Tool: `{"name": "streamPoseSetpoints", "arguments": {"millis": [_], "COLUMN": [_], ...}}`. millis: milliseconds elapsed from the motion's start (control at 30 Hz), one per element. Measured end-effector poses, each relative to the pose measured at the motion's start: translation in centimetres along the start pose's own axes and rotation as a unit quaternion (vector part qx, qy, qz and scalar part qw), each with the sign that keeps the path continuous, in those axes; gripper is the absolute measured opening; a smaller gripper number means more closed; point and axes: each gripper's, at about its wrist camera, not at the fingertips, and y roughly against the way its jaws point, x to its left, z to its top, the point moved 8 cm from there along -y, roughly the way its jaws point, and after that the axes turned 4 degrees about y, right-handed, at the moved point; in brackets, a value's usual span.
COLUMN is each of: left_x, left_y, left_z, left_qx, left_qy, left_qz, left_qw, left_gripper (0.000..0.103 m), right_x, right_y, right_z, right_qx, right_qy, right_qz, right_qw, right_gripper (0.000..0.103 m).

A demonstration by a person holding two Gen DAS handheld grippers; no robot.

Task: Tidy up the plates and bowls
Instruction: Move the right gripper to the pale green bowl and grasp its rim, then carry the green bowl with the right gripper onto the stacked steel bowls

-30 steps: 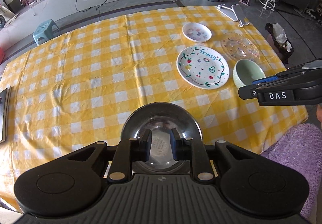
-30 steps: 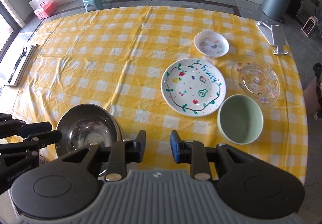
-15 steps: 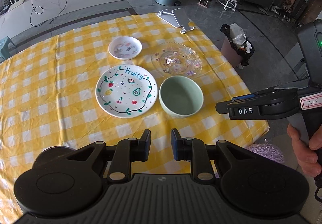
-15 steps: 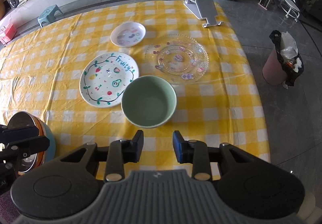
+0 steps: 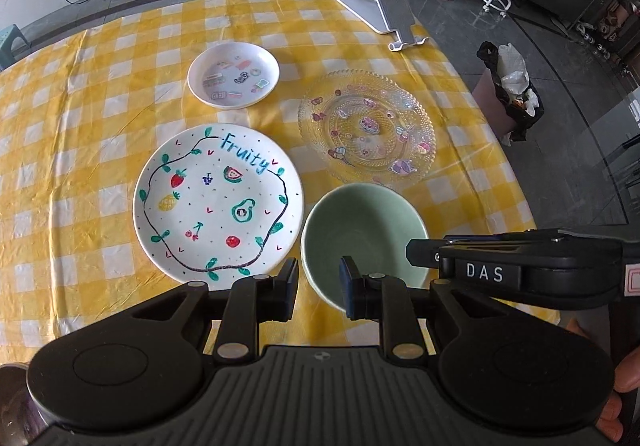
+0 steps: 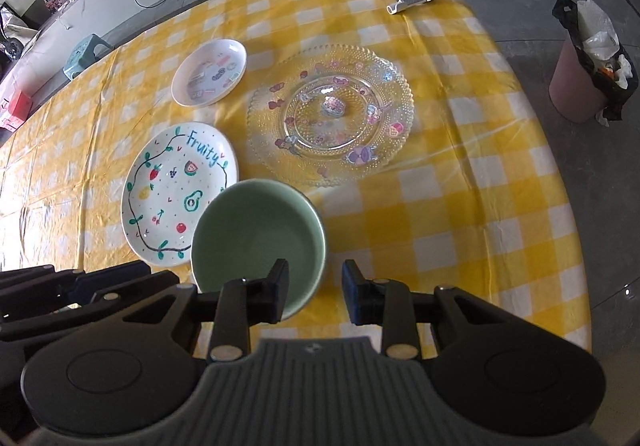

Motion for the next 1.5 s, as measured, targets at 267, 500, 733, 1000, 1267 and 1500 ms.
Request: {"name": "streamPoseSetpoints", "arguments": {"millis": [267, 500, 733, 1000, 1267, 1500], "left_x": [0.4, 0.4, 0.5, 1.1, 2.6, 6.2], "left_y": [-3.9, -5.3, -5.0, -1.6, 4.7, 10.9], "left_z": [0.8, 0.5, 0.2, -1.0, -2.7, -4.9], "left_qx": [0.028, 0.043, 0.043, 0.04, 0.015, -0.015], "left_qy": [0.006, 0.001, 0.007, 0.014, 0.009, 0.031], "left_qz": [0.008, 0.017, 0.027, 0.026, 0.036, 0.047], "left_qw": [0.9995, 0.9989, 0.9987, 0.9988, 0.9992, 0.9983], "left_gripper": [0.025, 0.012, 0.007, 0.007, 0.007, 0.007], "right_x": [-0.3, -0.7, -0.7, 1.3, 5.9, 12.1], "right_y": [-3.4, -4.9, -4.7, -2.0, 3.0, 7.3], "right_z": [1.0, 0.8, 0.2, -1.3, -2.7, -4.6], "right_qx": [0.021, 0.029, 0.026, 0.019, -0.006, -0.029], "right_qy": [-0.008, -0.014, -0.016, 0.001, 0.043, 0.091], "right_qz": [0.024, 0.026, 0.024, 0.02, 0.019, 0.03], "right_qw": [0.999, 0.999, 0.999, 1.0, 0.999, 0.995], "right_gripper": [0.023, 0.01, 0.006, 0.006, 0.006, 0.006]}}
